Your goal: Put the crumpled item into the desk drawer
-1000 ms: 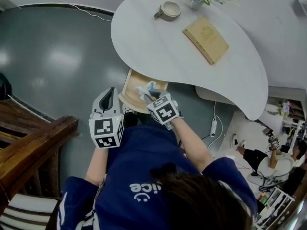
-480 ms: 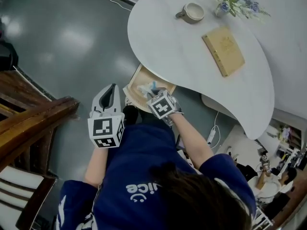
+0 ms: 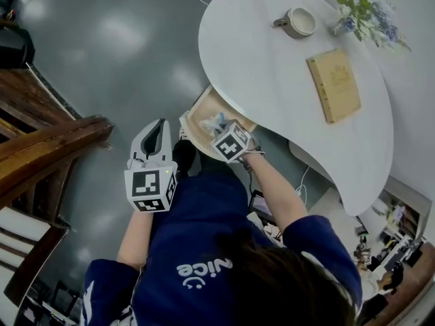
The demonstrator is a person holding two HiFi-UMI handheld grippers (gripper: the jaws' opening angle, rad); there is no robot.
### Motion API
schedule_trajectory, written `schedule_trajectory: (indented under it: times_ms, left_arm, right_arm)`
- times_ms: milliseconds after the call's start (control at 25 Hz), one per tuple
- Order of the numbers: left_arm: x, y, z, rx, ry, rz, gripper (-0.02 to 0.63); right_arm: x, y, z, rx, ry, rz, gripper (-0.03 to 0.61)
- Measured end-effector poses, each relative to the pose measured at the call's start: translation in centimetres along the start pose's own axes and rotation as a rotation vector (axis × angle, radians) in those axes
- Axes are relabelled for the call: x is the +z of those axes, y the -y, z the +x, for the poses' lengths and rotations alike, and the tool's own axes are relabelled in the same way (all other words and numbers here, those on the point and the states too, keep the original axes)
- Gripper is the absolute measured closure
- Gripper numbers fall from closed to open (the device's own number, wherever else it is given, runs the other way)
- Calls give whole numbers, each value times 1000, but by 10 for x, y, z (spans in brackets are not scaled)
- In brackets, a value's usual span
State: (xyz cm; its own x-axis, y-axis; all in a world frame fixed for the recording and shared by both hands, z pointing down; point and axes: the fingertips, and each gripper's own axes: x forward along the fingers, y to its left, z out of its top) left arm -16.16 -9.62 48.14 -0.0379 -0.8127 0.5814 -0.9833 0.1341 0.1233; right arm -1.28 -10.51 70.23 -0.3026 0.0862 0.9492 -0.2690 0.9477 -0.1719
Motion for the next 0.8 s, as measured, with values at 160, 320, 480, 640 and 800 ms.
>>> schedule_trajectory:
  times_ms: [160,320,480,640,800]
  left_arm:
    - [-7,-1,1,17,-18,-14,610]
    - [-17,-2,2,31,-48,-23,610]
    - [-24,-3,4,32,-68,-42,611]
    - [-32,-5,5,35,-83,-86,611]
    - [-40,-2,6,38,-102,-88,611]
  right_arm:
    - [-2,6,14,10,-24,-41,512]
    - [-9,7,31,31,-62,-59,512]
    - [-15,11,45,33,-98,-84,512]
    - [-19,14,57,42,-116,-80,511]
    - [-22,14,67,48,-127,-111,511]
